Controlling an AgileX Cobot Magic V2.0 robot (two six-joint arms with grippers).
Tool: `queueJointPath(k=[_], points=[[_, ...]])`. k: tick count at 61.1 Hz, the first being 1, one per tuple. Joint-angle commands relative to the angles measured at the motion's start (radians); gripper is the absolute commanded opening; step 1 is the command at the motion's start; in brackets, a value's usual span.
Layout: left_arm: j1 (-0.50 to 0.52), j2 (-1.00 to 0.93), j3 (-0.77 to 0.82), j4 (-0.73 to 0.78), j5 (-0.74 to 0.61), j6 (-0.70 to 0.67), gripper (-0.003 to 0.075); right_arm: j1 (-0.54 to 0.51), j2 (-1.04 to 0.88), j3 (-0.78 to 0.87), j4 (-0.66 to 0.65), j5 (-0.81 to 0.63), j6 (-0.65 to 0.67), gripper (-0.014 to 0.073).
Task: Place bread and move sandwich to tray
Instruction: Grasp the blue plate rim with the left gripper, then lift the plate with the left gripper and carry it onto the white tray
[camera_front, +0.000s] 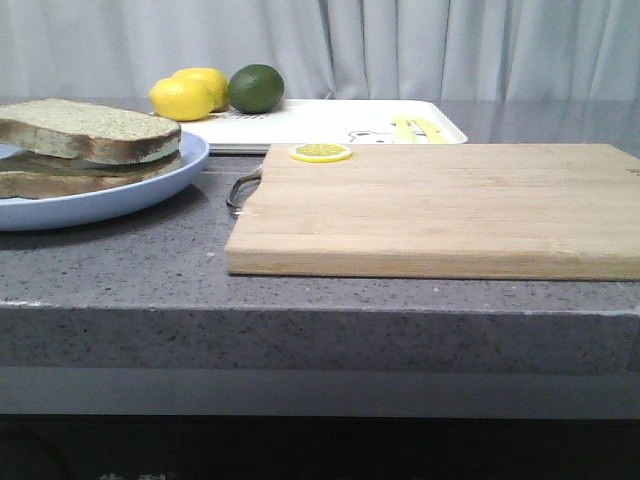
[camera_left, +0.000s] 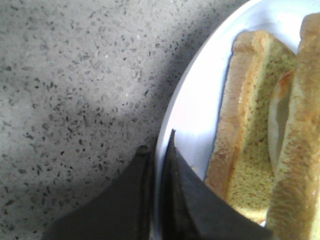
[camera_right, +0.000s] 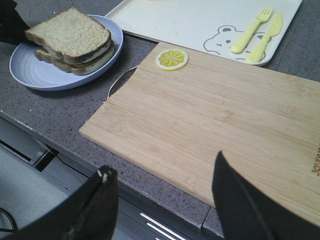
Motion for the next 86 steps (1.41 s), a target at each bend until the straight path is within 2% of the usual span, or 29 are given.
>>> queueJointPath(k=[1,11,29,41,53,60,72,86], points=[[-0.005,-0.043,-0.057,-0.07,0.03,0.003,-0.002,-0.006,0.0,-0.022,-0.004,-0.069,-0.005,0.0439],[-0.005,-0.045,-0.136,-0.107,0.091,0.003,-0.002,-0.006,0.0,-0.022,-0.004,-0.069,-0.005,0.0439],[-0.015,-0.045,-0.248,-0.332,0.103,0.003,-0.002,-0.006,0.0,-0.022,-0.004,-0.069,-0.005,0.0439],[-0.098,-0.043,-0.315,-0.324,-0.009,-0.03,-0.002,-0.006,0.0,-0.022,-0.004,-0.069,-0.005,0.0439],[-0.215,-0.043,-0.384,-0.235,-0.199,-0.12,-0.002,-0.006,0.0,-0.022,-0.004,-0.069,-0.005,0.0439],[-0.27,-0.017,-0.431,-0.221,-0.257,-0.136,-0.002,-0.006,0.0,-0.022,-0.004,-0.069,-0.005,0.0439],[-0.321,0.129,-0.604,-0.219,-0.199,-0.226,-0.002,-0.006,0.0,-0.022,-0.004,-0.069,-0.005,0.0439],[-0.324,0.307,-0.783,-0.213,-0.105,-0.354,-0.002,-0.006,0.0,-0.022,-0.004,-0.069,-0.005,0.0439]])
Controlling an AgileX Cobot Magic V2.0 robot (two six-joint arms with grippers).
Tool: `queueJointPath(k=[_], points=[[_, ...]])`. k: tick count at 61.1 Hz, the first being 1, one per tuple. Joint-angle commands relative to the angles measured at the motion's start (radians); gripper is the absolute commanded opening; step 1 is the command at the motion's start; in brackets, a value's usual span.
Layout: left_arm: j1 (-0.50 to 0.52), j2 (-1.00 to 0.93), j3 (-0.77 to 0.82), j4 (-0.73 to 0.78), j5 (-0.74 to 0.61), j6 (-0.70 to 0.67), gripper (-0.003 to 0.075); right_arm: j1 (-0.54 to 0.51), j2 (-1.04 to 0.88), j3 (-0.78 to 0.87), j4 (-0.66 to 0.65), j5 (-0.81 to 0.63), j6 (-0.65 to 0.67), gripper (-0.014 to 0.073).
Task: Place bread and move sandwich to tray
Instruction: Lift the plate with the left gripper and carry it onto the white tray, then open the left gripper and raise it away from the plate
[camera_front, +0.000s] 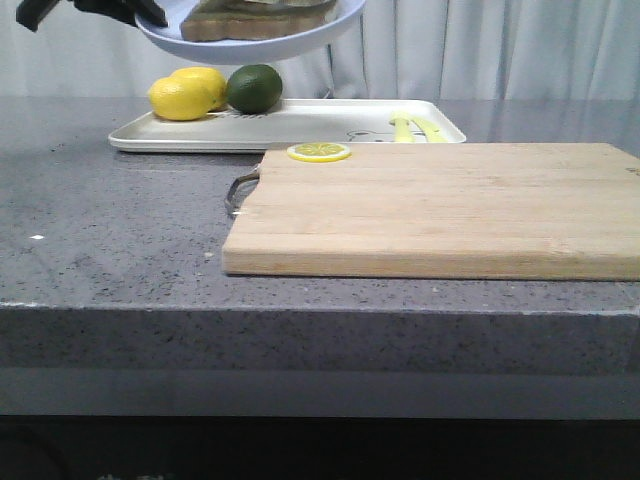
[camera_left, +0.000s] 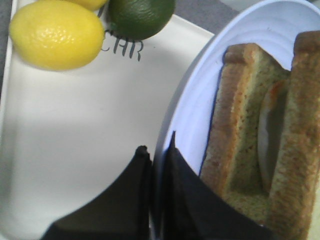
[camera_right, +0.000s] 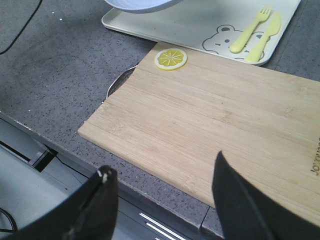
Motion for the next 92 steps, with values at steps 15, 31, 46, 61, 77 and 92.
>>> queueJointPath(k=[15,31,46,61,77,92], points=[[-0.005,0.051,-0.099,-0.048,0.062,-0.073,-0.0019,-0.006,0.0,-0.022,-0.004,-0.069,-0.005,0.0439],[-0.005,0.052,-0.099,-0.006,0.056,-0.073,-0.001,-0.006,0.0,-0.022,-0.004,-0.069,-0.005,0.0439],[-0.005,0.052,-0.099,-0.006,0.041,-0.1,0.0142,-0.006,0.0,-0.022,-0.004,-0.069,-0.005,0.0439],[-0.005,0.052,-0.099,-0.006,0.039,-0.1,0.0328,-0.006,0.0,-0.022,-0.004,-0.069,-0.005,0.0439],[0.005,0.002,-0.099,0.068,0.087,-0.089,0.0326,-0.006,0.0,-0.022,-0.004,-0.069,-0.005,0.0439],[0.005,-0.132,-0.099,0.162,0.17,-0.063,0.0326,-0.006,0.0,-0.022,-0.004,-0.069,-0.005,0.0439]])
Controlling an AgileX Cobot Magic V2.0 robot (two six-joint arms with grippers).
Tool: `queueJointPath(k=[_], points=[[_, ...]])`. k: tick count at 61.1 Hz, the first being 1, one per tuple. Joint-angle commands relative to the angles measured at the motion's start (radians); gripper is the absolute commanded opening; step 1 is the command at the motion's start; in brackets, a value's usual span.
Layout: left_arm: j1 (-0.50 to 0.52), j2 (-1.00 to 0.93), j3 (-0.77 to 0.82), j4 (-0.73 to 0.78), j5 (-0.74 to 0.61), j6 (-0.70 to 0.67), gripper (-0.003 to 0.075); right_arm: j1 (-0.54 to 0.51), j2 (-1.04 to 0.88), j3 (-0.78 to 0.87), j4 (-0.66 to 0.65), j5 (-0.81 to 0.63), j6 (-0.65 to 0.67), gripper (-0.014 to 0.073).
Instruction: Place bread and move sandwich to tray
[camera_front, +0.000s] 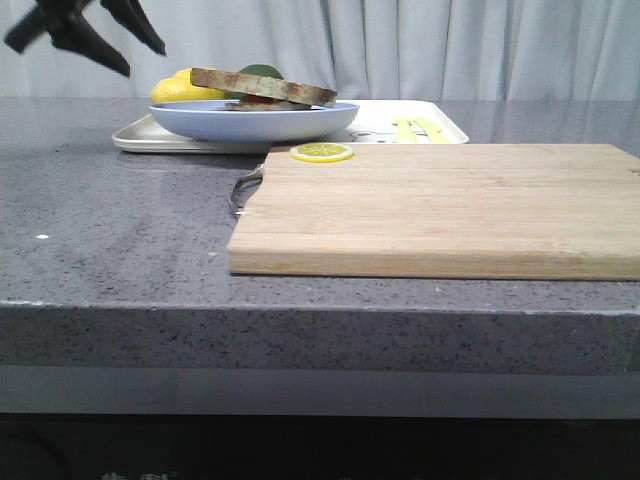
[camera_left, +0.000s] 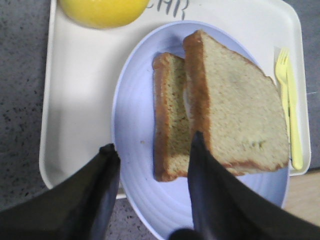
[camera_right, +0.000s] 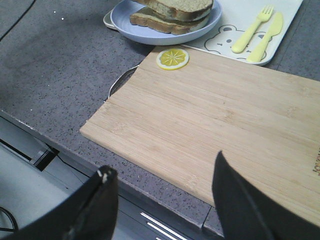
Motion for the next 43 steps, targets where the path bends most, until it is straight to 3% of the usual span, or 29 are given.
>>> queueJointPath(k=[1,18,43], points=[[0.003,-0.128,-0.033,-0.01,0.014,0.01,0.0326,-0.006,0.0,-0.022,-0.004,-0.07,-0.005,0.0439],[-0.104,-0.368,0.068,0.197,0.0,0.01,0.0326,-0.006,0.0,-0.022,-0.004,-0.07,-0.005,0.0439],[-0.448,-0.773,0.563,0.393,-0.254,0.01,0.0326,-0.006,0.0,-0.022,-0.004,-0.07,-0.005,0.0439]])
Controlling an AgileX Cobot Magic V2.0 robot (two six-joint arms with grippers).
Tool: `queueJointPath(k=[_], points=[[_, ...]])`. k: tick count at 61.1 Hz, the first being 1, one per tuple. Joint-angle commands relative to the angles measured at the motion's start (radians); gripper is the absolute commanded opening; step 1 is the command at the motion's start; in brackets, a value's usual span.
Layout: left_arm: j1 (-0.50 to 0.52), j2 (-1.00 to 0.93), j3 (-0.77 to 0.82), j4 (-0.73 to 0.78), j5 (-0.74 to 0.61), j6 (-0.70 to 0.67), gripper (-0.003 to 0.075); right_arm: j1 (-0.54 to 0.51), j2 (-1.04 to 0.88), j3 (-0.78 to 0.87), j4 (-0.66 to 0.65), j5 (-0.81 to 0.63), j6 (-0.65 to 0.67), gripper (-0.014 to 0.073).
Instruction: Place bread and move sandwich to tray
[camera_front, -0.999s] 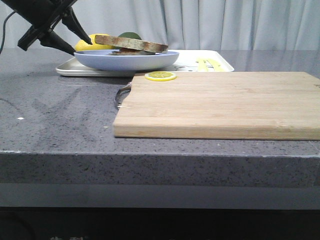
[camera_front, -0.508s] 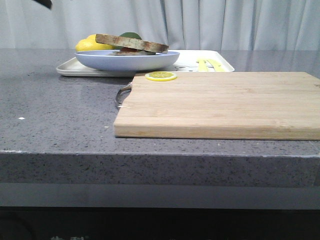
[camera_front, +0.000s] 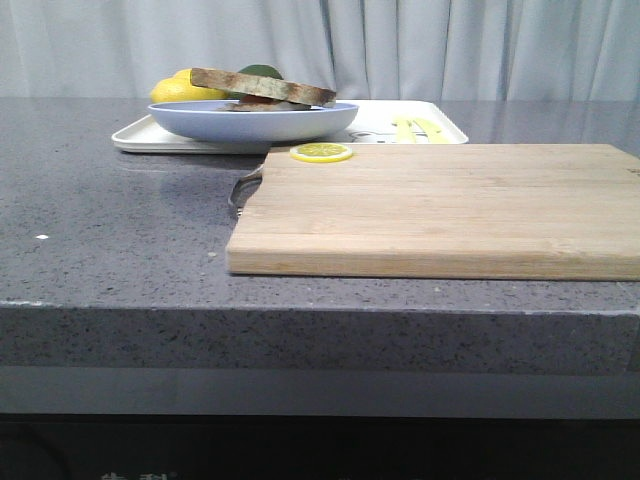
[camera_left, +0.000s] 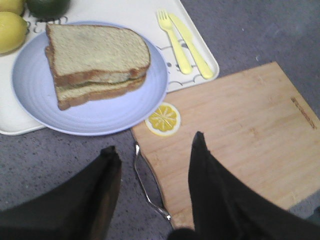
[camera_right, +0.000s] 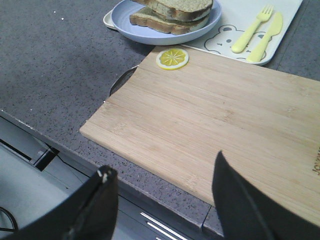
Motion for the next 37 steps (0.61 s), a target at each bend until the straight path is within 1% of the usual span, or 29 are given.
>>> queueJointPath(k=[1,7,13,23,37], points=[[-0.066,-0.104,0.069,0.039,-0.101,0.002,0.0326,-0.006,0.0,-0.022,-0.004,-0.07,-0.005,0.0439],[-0.13,-0.182,0.191,0.071,-0.146,0.002,0.0326,-0.006,0.0,-0.022,-0.004,-0.07,-0.005,0.0439],[-0.166,-0.253,0.308,0.073,-0.206,0.002,0.0326,-0.006,0.0,-0.022,-0.004,-0.07,-0.005,0.0439],[-0.172,-0.376,0.455,0.089,-0.276,0.002,0.0326,-0.006,0.0,-0.022,-0.003,-0.07,-0.005,0.0439],[-0.172,-0.567,0.61,0.206,-0.319,0.002,0.0326,-0.006,0.0,-0.022,-0.003,-0.07,-0.005,0.0439]])
